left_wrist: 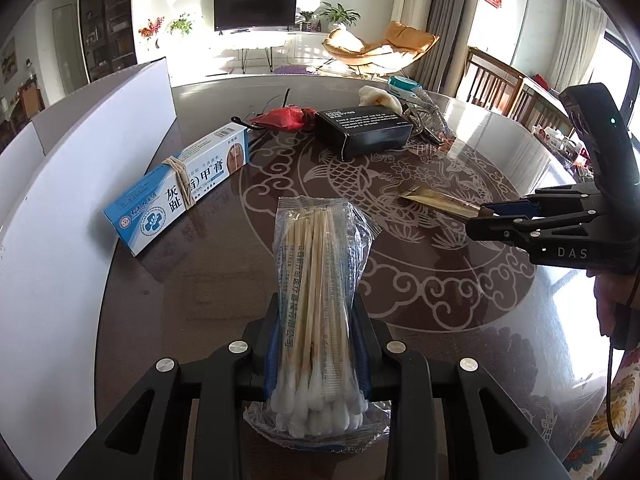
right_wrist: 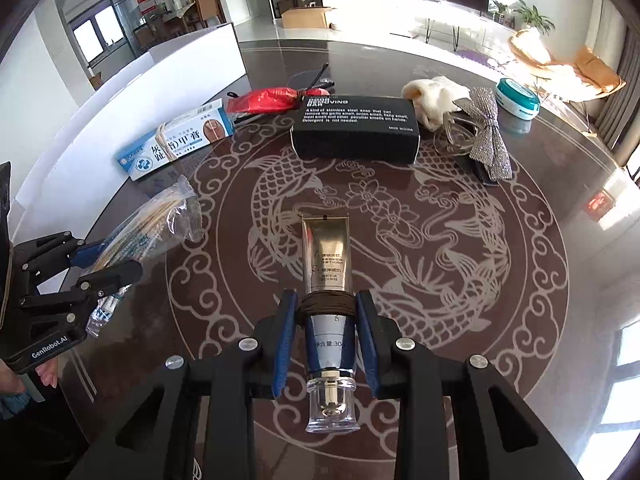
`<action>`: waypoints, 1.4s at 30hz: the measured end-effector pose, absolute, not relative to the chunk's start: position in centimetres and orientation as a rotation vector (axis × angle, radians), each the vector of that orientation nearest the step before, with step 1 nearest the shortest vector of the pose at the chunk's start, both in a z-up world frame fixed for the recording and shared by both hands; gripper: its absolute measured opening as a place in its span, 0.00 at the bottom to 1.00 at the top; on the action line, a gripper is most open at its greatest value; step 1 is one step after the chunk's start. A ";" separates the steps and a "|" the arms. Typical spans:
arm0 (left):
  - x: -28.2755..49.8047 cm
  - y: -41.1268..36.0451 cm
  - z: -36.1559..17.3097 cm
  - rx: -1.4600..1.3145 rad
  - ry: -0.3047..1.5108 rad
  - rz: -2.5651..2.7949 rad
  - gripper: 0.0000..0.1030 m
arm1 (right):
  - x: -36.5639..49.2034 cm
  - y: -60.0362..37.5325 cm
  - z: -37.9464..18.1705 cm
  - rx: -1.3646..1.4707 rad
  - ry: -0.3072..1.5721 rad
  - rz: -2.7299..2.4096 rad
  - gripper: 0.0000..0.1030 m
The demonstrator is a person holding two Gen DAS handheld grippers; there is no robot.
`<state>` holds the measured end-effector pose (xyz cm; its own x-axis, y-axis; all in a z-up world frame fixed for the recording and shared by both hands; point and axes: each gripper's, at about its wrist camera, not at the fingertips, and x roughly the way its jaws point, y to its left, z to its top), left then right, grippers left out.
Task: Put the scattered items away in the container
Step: 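Grasp the cotton swab bag with the left tool while the right tool grasps the gold-capped tube, then carry the swab bag and tube into the container and open both tools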
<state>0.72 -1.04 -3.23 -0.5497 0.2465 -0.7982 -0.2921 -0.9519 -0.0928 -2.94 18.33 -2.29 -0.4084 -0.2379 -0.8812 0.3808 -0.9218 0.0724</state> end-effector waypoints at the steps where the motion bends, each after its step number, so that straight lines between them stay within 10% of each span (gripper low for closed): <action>1: 0.8 -1.2 -3.4 -1.300 0.073 2.515 0.29 | -2.6 18.3 -2.5 1.454 0.205 -2.348 0.30; 12: 1.3 -1.9 -4.3 -1.335 0.070 2.493 0.29 | -2.7 17.2 -4.0 1.531 0.331 -2.288 0.29; 25: 1.4 -6.7 4.5 -1.117 -0.183 2.600 0.29 | -2.1 17.3 4.7 1.289 -0.225 -2.273 0.29; 42: 1.0 -31.9 7.1 -1.288 -0.375 2.927 0.29 | -7.6 -9.1 11.9 1.115 -0.255 -1.899 0.29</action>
